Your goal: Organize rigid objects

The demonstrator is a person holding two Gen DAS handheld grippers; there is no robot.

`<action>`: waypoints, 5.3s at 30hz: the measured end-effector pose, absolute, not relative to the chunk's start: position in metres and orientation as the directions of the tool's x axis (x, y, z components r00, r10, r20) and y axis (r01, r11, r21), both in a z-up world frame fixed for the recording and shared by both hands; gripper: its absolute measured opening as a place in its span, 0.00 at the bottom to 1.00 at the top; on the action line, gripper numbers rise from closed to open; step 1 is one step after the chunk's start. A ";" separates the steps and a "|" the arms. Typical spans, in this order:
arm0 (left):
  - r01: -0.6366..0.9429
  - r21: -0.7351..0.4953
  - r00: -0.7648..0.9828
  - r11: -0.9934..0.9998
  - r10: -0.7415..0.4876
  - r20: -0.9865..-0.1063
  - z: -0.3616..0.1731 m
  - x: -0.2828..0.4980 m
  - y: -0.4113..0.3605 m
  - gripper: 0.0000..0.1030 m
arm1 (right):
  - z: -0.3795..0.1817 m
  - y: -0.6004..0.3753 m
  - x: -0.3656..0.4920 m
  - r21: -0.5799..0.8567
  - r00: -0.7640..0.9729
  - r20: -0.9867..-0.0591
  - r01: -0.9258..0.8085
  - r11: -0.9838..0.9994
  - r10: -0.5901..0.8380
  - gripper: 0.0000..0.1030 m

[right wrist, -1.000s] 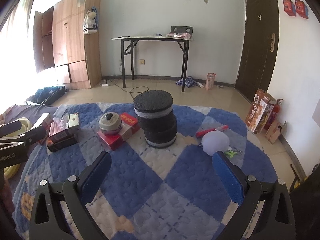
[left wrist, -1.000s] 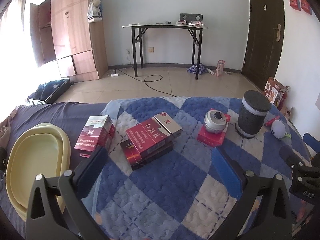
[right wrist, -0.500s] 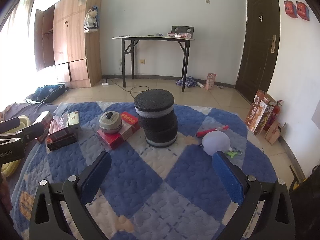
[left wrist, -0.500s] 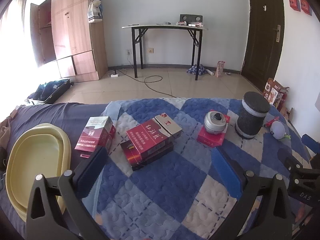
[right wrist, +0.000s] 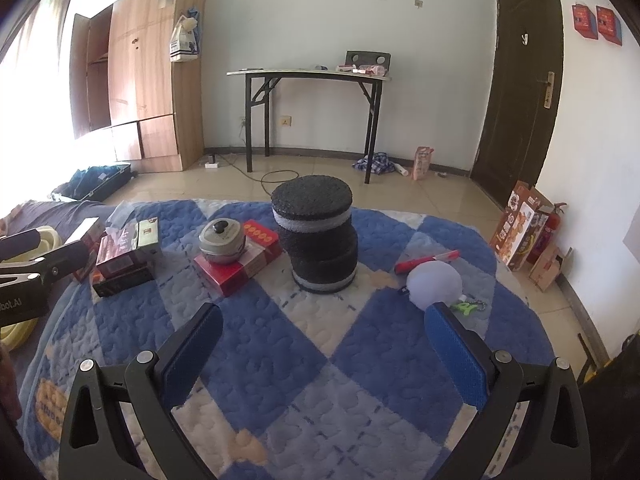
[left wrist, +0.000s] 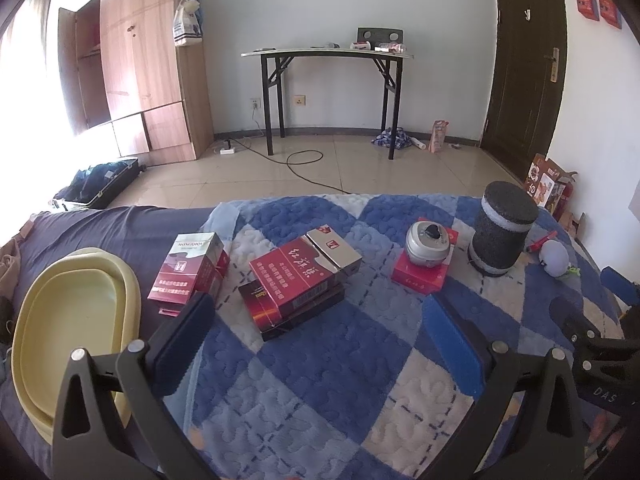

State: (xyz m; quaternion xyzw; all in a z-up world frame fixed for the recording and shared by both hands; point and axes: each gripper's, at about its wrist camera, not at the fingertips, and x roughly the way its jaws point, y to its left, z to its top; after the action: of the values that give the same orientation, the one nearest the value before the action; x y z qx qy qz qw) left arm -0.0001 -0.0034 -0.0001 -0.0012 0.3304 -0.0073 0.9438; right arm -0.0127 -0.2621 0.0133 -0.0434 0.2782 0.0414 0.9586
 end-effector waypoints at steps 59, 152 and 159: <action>0.063 -0.082 0.758 0.995 -0.102 -0.644 0.053 0.017 0.046 1.00 | 0.026 -0.406 -0.009 0.164 0.858 -0.511 0.163 0.973 -0.057 1.00; -0.231 -0.037 0.582 0.972 0.108 -0.806 -0.033 0.027 0.335 0.88 | 0.008 0.067 -0.021 -0.062 0.236 -0.702 -0.960 0.273 0.672 0.50; -0.292 -0.042 0.522 0.955 0.123 -0.844 -0.069 0.044 0.356 0.88 | -0.023 0.115 -0.007 -0.082 0.225 -0.776 -0.962 0.259 0.589 0.50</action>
State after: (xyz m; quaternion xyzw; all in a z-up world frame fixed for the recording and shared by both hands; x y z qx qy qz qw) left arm 0.0443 0.3558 -0.0692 -0.0895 0.4739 0.1194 0.8678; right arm -0.0068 0.1145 -0.0228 -0.2917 0.3197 0.5343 0.7261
